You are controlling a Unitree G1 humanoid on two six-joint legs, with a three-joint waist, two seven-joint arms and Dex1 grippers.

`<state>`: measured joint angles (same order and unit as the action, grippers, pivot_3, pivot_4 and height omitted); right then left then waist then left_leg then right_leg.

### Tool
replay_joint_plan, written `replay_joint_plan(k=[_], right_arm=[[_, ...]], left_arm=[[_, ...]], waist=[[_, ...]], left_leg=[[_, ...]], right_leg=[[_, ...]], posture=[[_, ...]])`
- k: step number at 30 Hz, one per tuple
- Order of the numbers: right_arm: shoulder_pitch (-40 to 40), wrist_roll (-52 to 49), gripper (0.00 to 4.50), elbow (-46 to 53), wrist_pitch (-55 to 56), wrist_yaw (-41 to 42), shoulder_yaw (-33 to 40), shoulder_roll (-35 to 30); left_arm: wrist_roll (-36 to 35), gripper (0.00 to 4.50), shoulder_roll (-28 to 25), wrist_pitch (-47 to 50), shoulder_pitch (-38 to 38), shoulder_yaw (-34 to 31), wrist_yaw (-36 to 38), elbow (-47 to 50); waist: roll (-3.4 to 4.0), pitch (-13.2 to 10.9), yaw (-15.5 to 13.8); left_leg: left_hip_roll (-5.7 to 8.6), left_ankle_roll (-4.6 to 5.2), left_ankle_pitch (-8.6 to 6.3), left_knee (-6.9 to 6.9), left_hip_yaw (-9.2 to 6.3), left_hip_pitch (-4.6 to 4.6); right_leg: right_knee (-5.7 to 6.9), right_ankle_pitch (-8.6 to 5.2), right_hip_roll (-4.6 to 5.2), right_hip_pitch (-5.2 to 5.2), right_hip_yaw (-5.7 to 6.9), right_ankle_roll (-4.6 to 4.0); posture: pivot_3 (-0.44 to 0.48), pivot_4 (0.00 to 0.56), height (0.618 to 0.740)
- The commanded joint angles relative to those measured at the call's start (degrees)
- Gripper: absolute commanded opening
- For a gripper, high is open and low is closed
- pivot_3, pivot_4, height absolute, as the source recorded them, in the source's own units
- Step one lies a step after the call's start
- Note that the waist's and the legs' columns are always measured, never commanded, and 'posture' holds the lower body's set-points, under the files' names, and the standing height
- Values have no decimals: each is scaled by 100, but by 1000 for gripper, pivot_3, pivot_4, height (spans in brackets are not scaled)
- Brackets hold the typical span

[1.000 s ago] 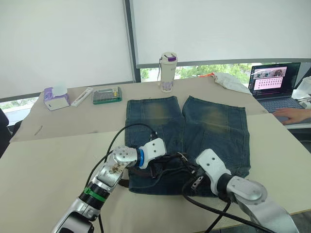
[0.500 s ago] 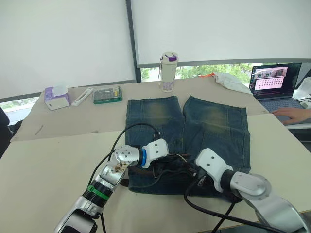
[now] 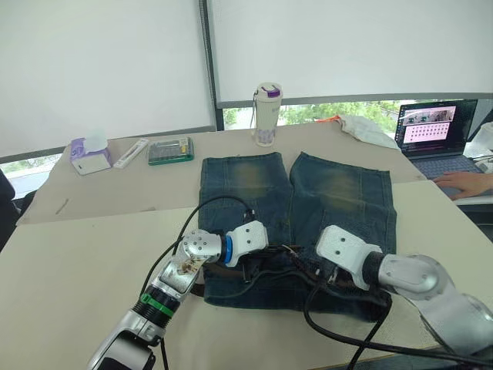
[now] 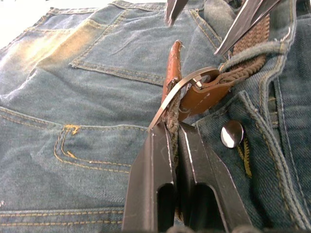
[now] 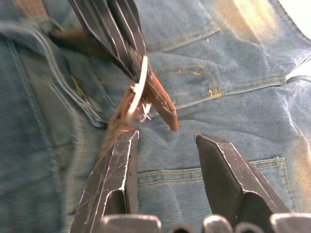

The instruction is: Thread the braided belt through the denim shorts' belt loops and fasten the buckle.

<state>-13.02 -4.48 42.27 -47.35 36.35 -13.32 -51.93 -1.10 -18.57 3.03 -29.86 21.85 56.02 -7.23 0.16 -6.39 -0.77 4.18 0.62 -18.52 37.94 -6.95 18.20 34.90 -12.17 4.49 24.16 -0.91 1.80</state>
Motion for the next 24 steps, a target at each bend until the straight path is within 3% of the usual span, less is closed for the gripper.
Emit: replay_joint_plan(k=[1, 3, 9, 12, 13, 19, 21, 24], right_arm=[[-223, 212, 2096, -134, 419, 106, -136, 4], [-317, 269, 1857, -234, 523, 152, -207, 63], [-545, 414, 20, -362, 709, 376, -460, 144], [-559, 462, 20, -292, 690, 430, -473, 168], [-546, 471, 0, -252, 669, 440, -454, 171], [-170, 677, 0, 140, 658, 397, -75, -118], [29, 708, 0, 336, 676, 373, 159, -204], [300, 763, 0, 692, 683, 418, 663, -427]], left_arm=[[-35, 0, 7, -218, -79, -26, 29, 156], [-36, 0, 3, -234, -66, -20, 34, 168], [-30, 0, -9, -335, -77, -4, 77, 155], [-315, 0, -136, -116, -49, -88, 386, 323], [-466, 733, -194, 17, -25, -149, 507, 413], [-1765, 2639, -876, 2049, -67, -625, 1348, 993], [-1954, 2484, -937, 2346, -207, -773, 1332, 934], [-2203, 1618, -872, 2770, -521, -963, 1248, 809]], waist=[[0, 0, -5], [0, 0, -5], [0, 0, -4], [0, 0, -3], [0, 0, -1], [2, 1, 6], [1, 0, 5], [0, 0, -31]], left_leg=[[0, 0, 0, 0, 0, 0], [-1, 0, 0, 0, -2, 2], [-1, 0, 0, 0, -2, 2], [-1, 0, 0, 0, -2, 2], [-1, 0, 0, 0, -2, 2], [-1, 1, 0, 0, -4, 4], [-1, 2, -1, 0, -5, 2], [1, 2, -1, 3, -9, 4]], right_leg=[[0, 0, 0, 1, 0, 0], [1, 0, -1, 1, 1, 0], [2, 0, 0, 2, 1, 0], [2, 0, 0, 2, 1, 0], [2, 0, -1, 2, 1, 0], [7, 0, -2, 7, 2, 0], [10, 0, -3, 4, 4, 0], [6, 0, -1, 2, 9, 0]], posture=[[0, 150, 740], [0, 150, 740], [0, 150, 740], [0, 150, 740], [0, 150, 740], [0, 150, 740], [0, 150, 740], [0, 150, 740]])
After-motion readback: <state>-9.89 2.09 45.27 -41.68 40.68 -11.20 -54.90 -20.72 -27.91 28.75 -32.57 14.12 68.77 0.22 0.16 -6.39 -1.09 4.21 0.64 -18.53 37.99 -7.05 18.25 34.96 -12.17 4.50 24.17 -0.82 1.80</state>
